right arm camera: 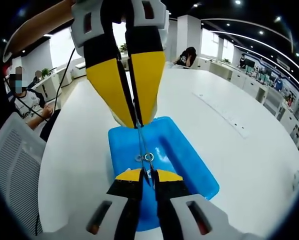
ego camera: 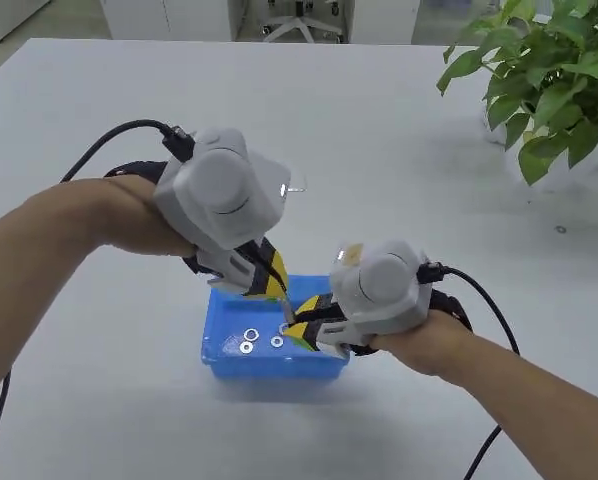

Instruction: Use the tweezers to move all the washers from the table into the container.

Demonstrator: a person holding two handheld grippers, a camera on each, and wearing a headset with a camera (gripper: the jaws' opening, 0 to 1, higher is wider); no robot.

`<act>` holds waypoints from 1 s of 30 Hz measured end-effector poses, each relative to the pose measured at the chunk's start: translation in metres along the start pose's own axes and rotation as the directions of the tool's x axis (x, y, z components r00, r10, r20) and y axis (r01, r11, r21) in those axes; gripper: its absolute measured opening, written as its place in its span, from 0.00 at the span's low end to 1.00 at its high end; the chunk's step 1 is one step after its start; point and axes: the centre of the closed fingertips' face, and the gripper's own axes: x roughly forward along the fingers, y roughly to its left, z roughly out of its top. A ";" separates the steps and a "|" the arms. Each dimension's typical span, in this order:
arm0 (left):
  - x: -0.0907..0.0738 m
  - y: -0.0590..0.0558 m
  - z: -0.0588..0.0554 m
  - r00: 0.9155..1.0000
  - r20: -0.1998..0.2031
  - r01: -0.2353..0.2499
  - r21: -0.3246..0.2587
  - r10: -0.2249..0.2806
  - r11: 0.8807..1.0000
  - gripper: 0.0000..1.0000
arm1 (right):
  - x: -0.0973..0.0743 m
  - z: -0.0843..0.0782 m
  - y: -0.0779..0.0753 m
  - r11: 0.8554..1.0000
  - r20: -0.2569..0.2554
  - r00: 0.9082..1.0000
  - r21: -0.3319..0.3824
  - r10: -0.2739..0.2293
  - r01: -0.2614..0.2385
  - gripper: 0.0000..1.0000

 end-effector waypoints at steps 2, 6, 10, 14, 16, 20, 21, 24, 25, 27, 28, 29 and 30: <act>-0.005 -0.003 0.002 1.000 0.005 -0.002 0.001 0.002 1.000 0.05 | -0.003 0.004 0.003 1.000 0.009 1.000 -0.010 0.002 -0.001 0.09; -0.013 -0.007 0.005 1.000 0.013 -0.009 0.001 0.009 1.000 0.05 | -0.008 0.011 0.007 0.999 0.018 1.000 -0.040 -0.003 0.004 0.08; -0.022 -0.012 0.009 1.000 0.021 -0.016 0.003 0.016 1.000 0.05 | -0.014 0.017 0.013 0.997 0.019 1.000 -0.080 -0.006 0.007 0.07; -0.030 -0.018 0.011 0.999 0.024 -0.028 0.009 0.028 1.000 0.05 | -0.020 0.023 0.018 0.993 0.022 1.000 -0.117 -0.010 0.013 0.07; -0.033 -0.021 0.012 0.999 0.025 -0.035 0.013 0.035 0.999 0.05 | -0.023 0.025 0.021 0.990 0.018 1.000 -0.137 -0.013 0.016 0.06; -0.038 -0.030 0.013 0.999 0.026 -0.047 0.021 0.046 0.999 0.05 | -0.029 0.027 0.028 0.985 0.003 1.000 -0.170 -0.017 0.017 0.06; -0.038 -0.032 0.013 0.999 0.026 -0.048 0.021 0.047 0.999 0.05 | -0.030 0.027 0.031 0.983 -0.004 1.000 -0.182 -0.017 0.016 0.06; -0.039 -0.039 0.012 0.999 0.022 -0.049 0.023 0.049 0.999 0.05 | -0.033 0.026 0.036 0.977 -0.026 0.999 -0.215 -0.018 0.012 0.05; -0.039 -0.041 0.012 0.998 0.022 -0.051 0.024 0.050 0.998 0.05 | -0.034 0.025 0.038 0.975 -0.031 0.999 -0.221 -0.018 0.011 0.05; -0.039 -0.047 0.010 0.999 0.022 -0.051 0.022 0.050 0.998 0.05 | -0.036 0.024 0.043 0.972 -0.047 0.999 -0.236 -0.015 0.004 0.05; -0.039 -0.051 0.009 0.998 0.021 -0.051 0.022 0.051 0.998 0.05 | -0.037 0.022 0.046 0.969 -0.057 0.998 -0.246 -0.013 -0.002 0.05; -0.038 -0.053 0.008 0.999 0.020 -0.050 0.020 0.049 0.999 0.05 | -0.037 0.021 0.048 0.967 -0.064 0.998 -0.253 -0.010 -0.006 0.05; -0.037 -0.057 0.006 0.999 0.019 -0.047 0.017 0.046 0.999 0.05 | -0.037 0.019 0.052 0.966 -0.075 0.997 -0.256 -0.003 -0.016 0.05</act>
